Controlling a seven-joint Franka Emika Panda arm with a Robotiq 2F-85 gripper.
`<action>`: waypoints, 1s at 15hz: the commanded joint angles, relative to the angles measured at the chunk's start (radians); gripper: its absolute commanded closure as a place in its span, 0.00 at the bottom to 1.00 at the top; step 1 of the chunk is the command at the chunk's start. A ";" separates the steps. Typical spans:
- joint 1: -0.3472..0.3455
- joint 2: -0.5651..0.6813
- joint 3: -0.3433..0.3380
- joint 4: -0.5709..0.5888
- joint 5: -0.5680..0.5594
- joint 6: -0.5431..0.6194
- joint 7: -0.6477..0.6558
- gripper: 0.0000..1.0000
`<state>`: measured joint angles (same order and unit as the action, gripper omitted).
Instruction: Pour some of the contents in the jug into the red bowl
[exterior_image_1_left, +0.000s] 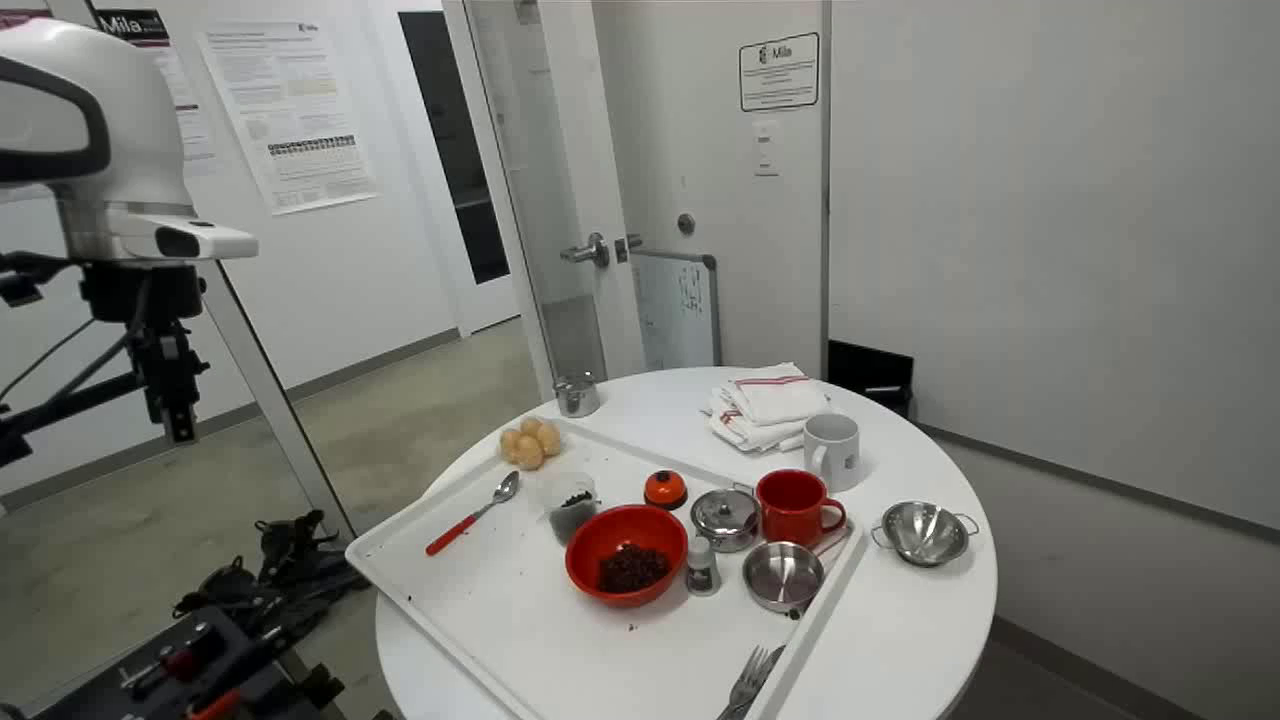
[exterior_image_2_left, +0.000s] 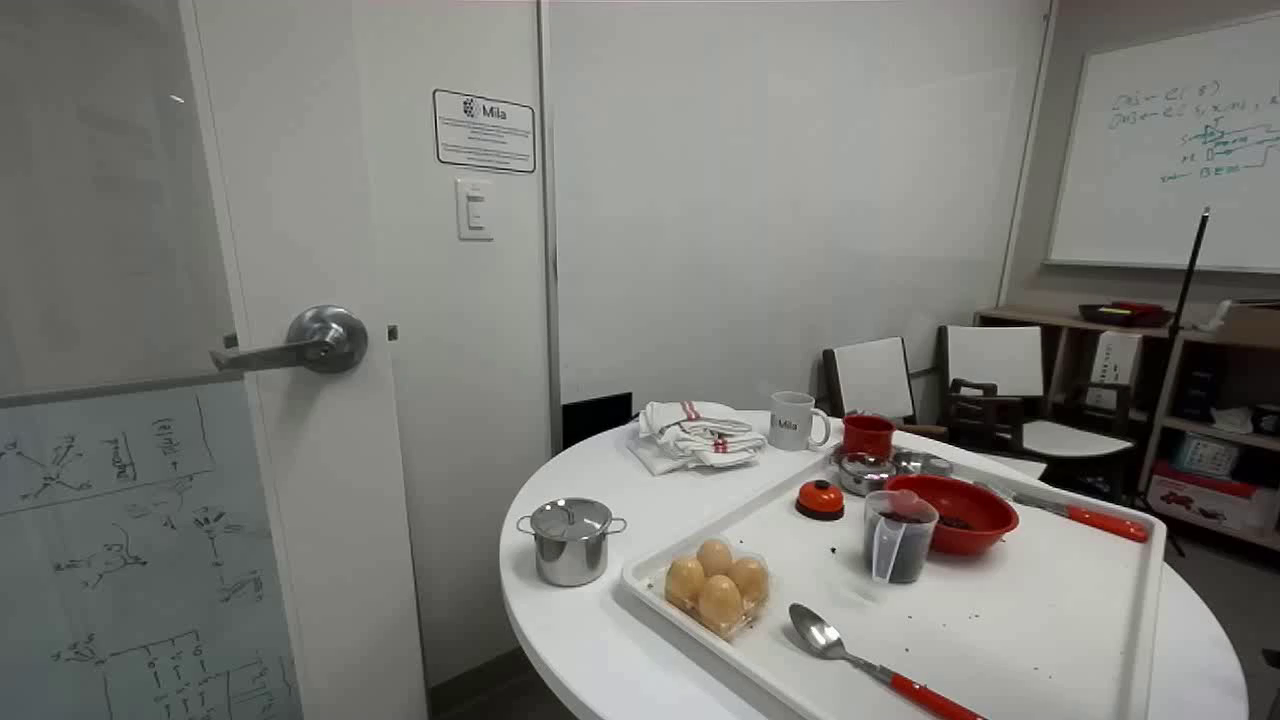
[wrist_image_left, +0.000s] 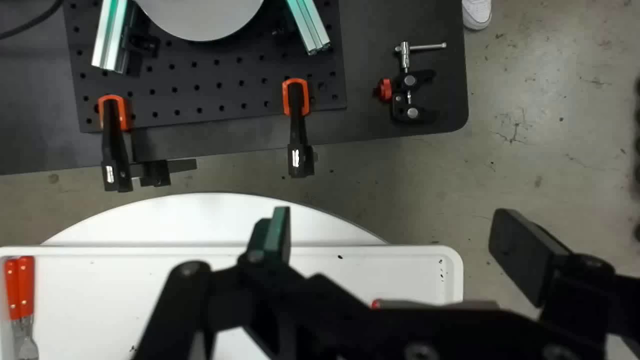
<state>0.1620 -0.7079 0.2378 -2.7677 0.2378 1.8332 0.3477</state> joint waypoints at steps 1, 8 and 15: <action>-0.003 -0.001 0.002 0.002 0.001 -0.004 -0.002 0.00; -0.052 0.031 0.024 0.022 0.045 0.015 0.163 0.00; -0.119 0.096 0.059 0.015 0.063 0.219 0.468 0.00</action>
<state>0.0689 -0.6561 0.2840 -2.7629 0.2711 1.9784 0.7050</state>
